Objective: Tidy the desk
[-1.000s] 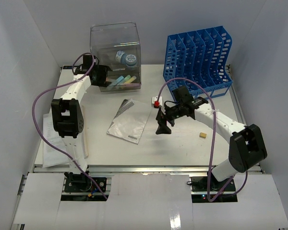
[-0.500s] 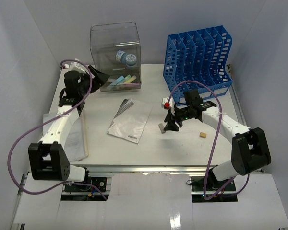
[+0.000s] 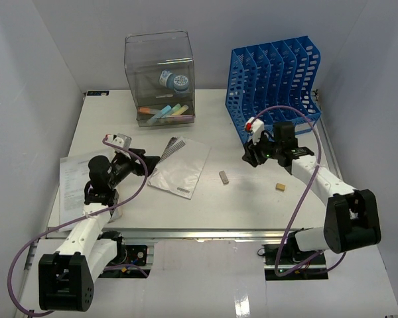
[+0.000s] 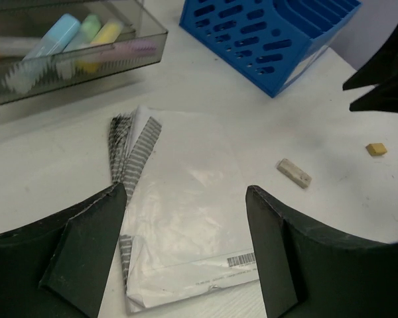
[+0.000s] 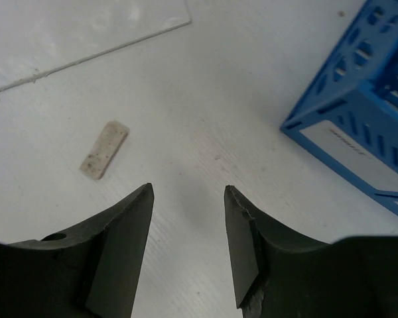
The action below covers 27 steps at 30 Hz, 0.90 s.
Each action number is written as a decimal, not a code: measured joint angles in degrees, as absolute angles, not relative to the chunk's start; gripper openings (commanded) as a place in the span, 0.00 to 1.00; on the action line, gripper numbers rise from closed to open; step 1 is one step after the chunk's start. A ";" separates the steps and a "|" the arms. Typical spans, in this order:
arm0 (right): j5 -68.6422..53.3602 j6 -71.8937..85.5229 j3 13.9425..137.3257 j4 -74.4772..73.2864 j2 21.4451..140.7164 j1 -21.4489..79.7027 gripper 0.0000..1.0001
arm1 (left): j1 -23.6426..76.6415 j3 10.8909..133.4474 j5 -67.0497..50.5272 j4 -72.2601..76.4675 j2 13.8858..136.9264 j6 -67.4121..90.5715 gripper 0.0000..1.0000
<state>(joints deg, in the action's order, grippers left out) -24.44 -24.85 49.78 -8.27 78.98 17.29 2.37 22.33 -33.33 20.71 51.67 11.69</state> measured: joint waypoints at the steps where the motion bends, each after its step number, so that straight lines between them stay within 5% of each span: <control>1: -25.15 -24.68 49.63 -8.04 78.08 15.44 0.54 | 2.37 22.15 -34.40 22.21 51.64 11.53 0.81; 27: -39.07 -24.75 46.15 -4.60 69.67 -1.23 0.53 | 6.52 22.24 -34.10 20.70 50.87 9.54 0.81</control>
<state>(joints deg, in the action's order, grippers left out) -39.07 -24.75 46.15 -4.60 69.67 -1.23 6.52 22.24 -34.10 20.70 50.87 9.54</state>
